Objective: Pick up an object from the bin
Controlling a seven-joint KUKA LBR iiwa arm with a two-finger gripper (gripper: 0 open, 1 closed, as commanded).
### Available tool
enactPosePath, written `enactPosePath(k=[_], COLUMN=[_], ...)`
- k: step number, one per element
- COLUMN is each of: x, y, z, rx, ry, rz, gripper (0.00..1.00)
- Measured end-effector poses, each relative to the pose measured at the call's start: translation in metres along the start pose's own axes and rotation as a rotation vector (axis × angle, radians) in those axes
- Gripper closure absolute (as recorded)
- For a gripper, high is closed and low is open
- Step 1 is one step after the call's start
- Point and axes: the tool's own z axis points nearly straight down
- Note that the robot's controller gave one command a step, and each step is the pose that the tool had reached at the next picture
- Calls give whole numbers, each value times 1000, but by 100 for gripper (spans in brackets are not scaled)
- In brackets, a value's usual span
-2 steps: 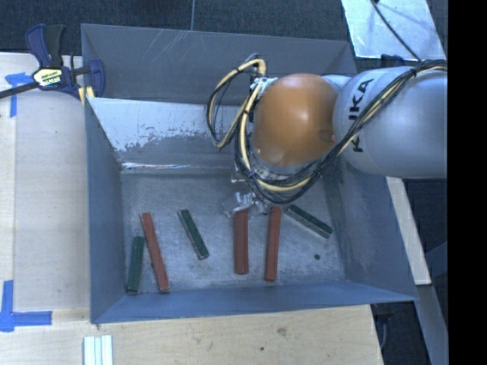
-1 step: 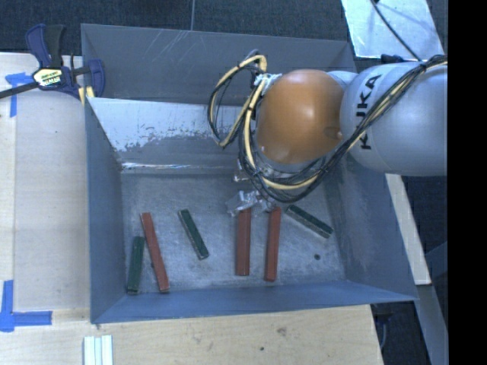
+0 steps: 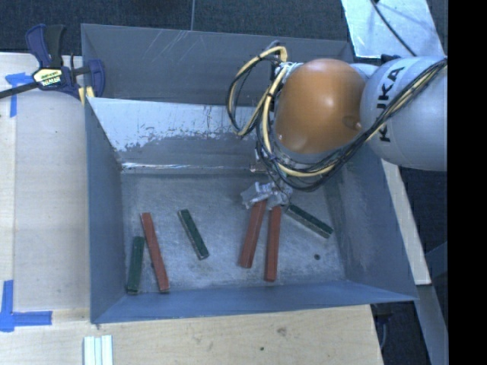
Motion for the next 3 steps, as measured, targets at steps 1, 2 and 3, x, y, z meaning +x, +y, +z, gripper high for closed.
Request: enactPosePath(k=[1, 2, 3], x=[10, -3, -31], y=[-3, 54, 7], z=[-156, -81, -81], rx=[7, -13, 0], ry=[0, 0, -2], rz=[11, 78, 53], gripper=[100, 100, 100])
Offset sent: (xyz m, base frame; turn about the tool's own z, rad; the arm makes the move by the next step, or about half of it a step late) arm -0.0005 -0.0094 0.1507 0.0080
